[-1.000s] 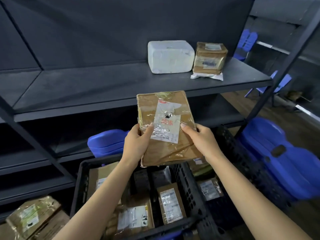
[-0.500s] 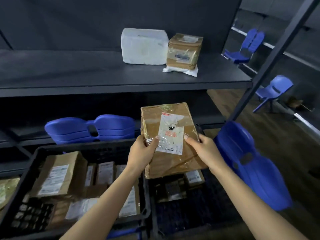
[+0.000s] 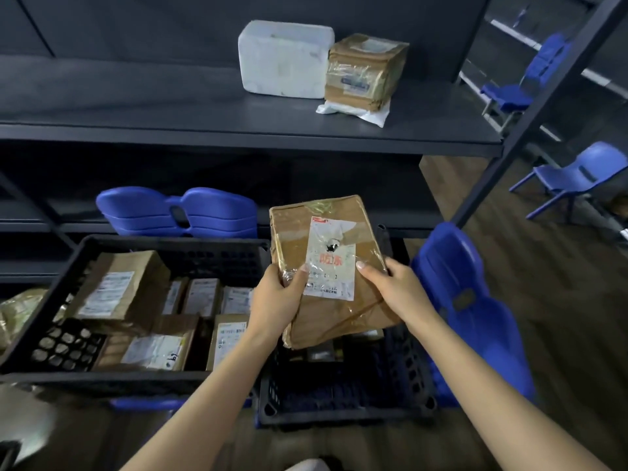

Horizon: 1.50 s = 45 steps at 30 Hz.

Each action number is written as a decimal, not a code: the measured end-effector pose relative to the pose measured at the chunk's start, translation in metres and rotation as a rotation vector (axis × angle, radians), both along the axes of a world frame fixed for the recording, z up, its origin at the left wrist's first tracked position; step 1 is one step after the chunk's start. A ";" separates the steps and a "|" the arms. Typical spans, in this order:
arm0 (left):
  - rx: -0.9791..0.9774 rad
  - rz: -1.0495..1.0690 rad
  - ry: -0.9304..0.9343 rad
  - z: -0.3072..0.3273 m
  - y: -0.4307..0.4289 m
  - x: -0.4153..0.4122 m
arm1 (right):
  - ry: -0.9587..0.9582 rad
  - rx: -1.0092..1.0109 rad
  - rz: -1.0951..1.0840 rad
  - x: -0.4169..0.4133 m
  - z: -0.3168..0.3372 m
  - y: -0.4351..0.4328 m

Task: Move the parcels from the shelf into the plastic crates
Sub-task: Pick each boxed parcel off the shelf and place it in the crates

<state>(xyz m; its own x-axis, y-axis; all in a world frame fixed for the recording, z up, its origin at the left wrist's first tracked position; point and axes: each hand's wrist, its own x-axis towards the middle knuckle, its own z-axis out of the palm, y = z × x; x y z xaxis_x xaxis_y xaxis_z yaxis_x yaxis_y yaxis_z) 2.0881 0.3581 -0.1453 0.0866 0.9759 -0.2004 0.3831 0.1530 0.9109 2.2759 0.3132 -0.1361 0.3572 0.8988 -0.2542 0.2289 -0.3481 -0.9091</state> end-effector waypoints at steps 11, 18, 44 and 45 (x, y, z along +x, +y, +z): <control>-0.035 0.179 0.020 -0.015 -0.041 0.026 | -0.089 -0.017 0.181 0.029 -0.029 -0.003; -0.139 0.419 0.023 -0.043 -0.085 0.068 | -0.174 -0.063 0.427 0.074 -0.053 -0.002; -0.401 0.953 -0.077 -0.096 -0.138 0.155 | -0.203 -0.211 1.103 0.096 -0.084 0.058; -0.422 0.959 -0.067 -0.101 -0.137 0.156 | -0.209 -0.235 1.130 0.094 -0.088 0.062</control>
